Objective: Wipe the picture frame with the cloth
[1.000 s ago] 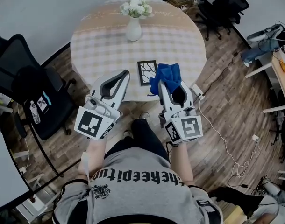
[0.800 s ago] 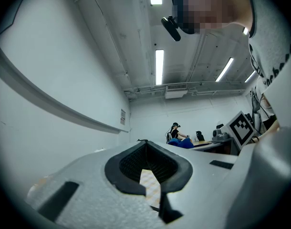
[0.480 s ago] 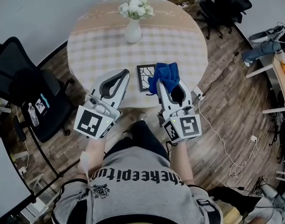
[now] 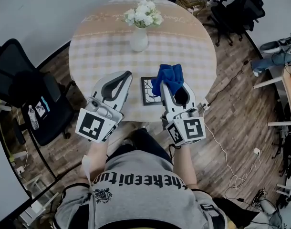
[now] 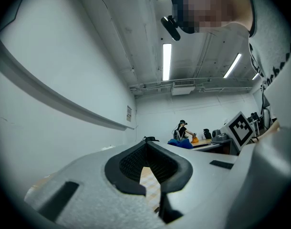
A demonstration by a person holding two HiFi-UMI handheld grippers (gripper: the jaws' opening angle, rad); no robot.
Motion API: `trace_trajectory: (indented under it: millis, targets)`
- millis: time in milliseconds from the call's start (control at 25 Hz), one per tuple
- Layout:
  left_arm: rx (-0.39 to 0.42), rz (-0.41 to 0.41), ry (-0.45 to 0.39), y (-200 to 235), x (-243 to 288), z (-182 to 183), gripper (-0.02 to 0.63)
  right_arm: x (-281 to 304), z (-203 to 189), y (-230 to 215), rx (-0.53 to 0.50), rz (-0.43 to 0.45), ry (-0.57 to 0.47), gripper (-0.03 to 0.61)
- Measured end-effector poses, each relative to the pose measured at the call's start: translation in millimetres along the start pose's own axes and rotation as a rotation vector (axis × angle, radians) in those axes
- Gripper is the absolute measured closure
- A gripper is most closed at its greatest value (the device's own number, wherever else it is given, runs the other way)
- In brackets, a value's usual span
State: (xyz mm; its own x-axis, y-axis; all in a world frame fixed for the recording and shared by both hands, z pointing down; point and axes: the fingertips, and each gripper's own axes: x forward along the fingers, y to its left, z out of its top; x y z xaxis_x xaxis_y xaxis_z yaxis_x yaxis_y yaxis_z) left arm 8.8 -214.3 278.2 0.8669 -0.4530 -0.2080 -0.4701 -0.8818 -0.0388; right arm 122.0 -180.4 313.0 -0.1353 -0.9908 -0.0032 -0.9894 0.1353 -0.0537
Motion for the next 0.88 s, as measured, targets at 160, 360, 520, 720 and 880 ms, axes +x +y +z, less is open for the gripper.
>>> trace_trajectory:
  millis: [160, 360, 520, 720, 880]
  targets:
    - [-0.002, 0.038, 0.019, 17, 10, -10, 0.597, 24, -10, -9, 0.010, 0.027, 0.027, 0.434]
    - [-0.010, 0.095, 0.050, 37, 19, -25, 0.597, 51, -28, -19, 0.035, 0.058, 0.075, 0.434]
    - [-0.021, 0.129, 0.077, 48, 23, -38, 0.597, 70, -50, -25, 0.044, 0.079, 0.139, 0.434]
    - [-0.037, 0.163, 0.119, 59, 26, -56, 0.597, 83, -85, -32, 0.068, 0.097, 0.232, 0.434]
    - [-0.047, 0.179, 0.143, 65, 29, -68, 0.597, 87, -115, -37, 0.090, 0.105, 0.302, 0.434]
